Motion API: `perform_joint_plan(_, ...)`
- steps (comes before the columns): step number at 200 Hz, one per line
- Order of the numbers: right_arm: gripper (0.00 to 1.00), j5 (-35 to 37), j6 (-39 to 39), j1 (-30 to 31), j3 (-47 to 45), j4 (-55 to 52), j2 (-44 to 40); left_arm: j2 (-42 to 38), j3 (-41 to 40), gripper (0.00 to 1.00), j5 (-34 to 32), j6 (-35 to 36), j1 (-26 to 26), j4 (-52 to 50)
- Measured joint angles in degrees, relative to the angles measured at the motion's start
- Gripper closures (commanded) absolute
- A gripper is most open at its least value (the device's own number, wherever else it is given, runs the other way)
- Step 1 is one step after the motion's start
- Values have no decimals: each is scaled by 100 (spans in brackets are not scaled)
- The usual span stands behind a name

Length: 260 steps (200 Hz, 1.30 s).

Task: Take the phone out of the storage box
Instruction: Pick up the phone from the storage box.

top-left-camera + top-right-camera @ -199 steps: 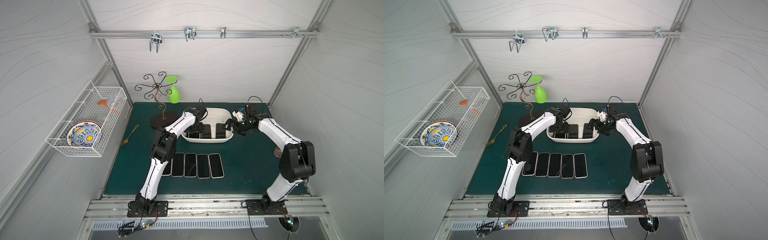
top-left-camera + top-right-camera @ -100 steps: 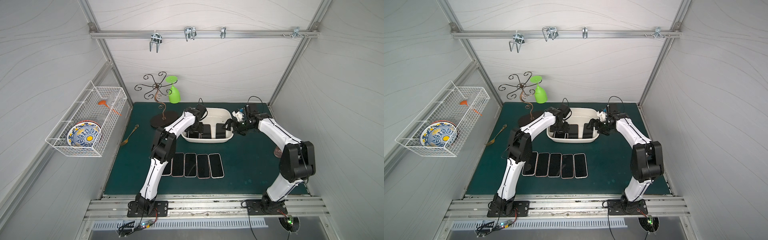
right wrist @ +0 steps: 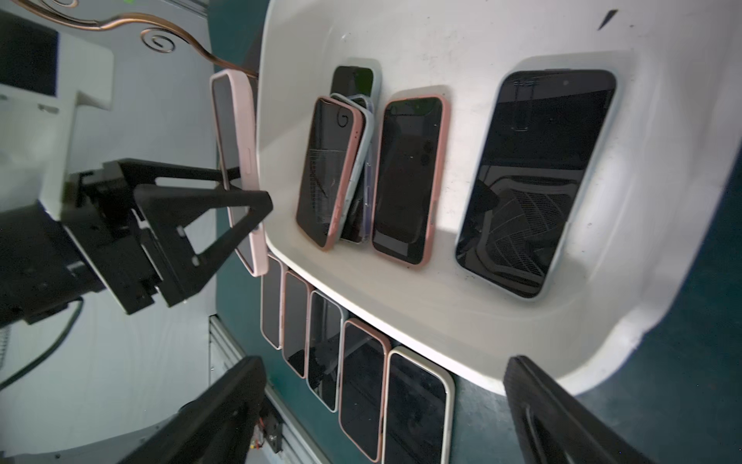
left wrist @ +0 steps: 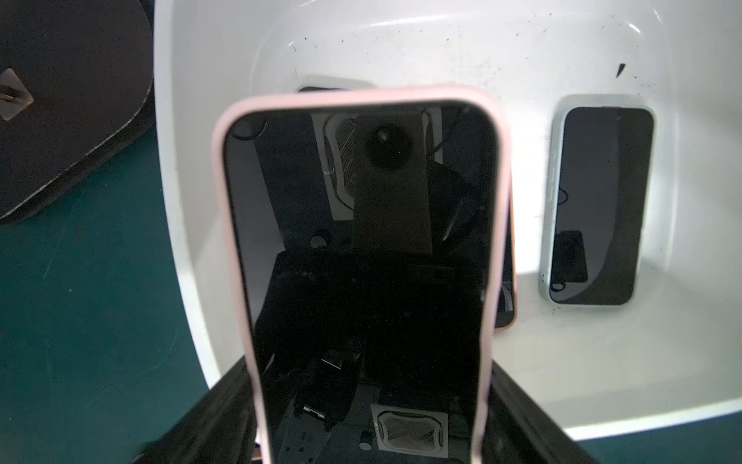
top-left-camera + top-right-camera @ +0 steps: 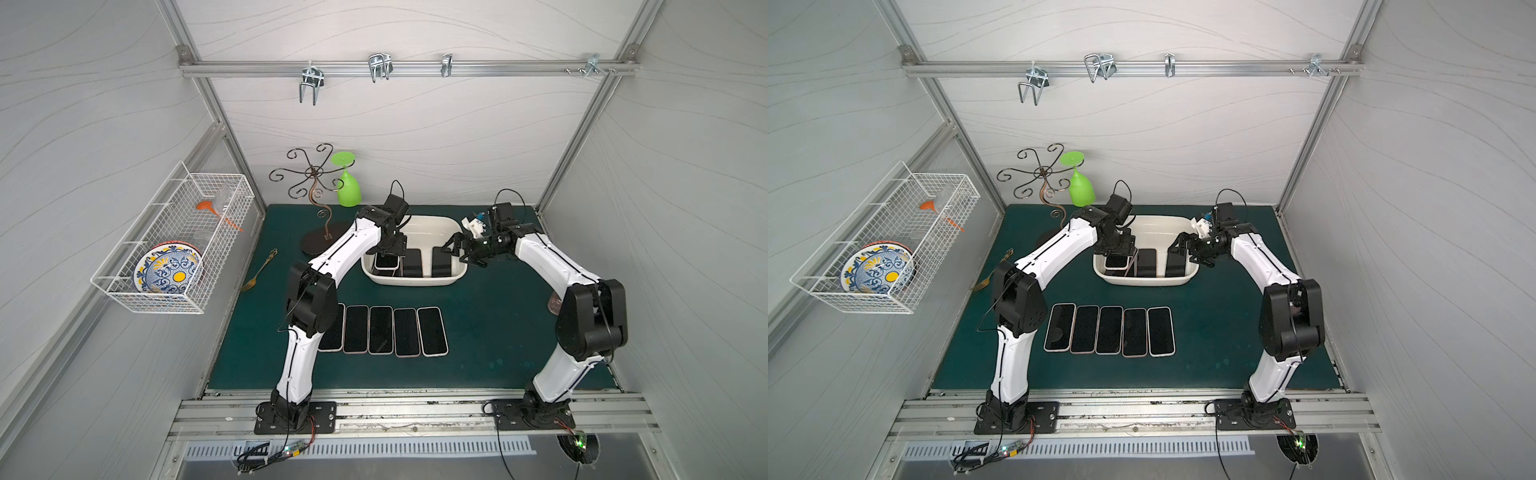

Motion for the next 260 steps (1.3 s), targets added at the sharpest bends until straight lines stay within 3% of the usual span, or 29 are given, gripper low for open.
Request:
perform_joint_plan(42,1,-782,837,85,422,852,527,-629,-715,40,398,-57,-2,184)
perform_joint_plan(88,10,-1174,1497,581,1045,1364,1233,-1250,-1403,40,903,-223,-33,503)
perform_joint_plan(171,21,-1401,1873,1202,1436,1552,1727,-1325,-1624,41,1290,-372,-39,787)
perform_joint_plan(194,35,-1421,1851,1270,1541,1539,1788,-1325,-1624,41,1333,-376,-39,837)
perform_joint_plan(221,68,-1432,1849,1318,1683,1464,1882,-1327,-1624,41,1379,-396,-42,837)
perform_joint_plan(235,73,-1438,1867,1338,1714,1423,1921,-1329,-1624,41,1394,-413,-42,841)
perform_joint_plan(260,93,-1495,1869,1349,1740,1375,1952,-1340,-1626,40,1443,-483,-42,835)
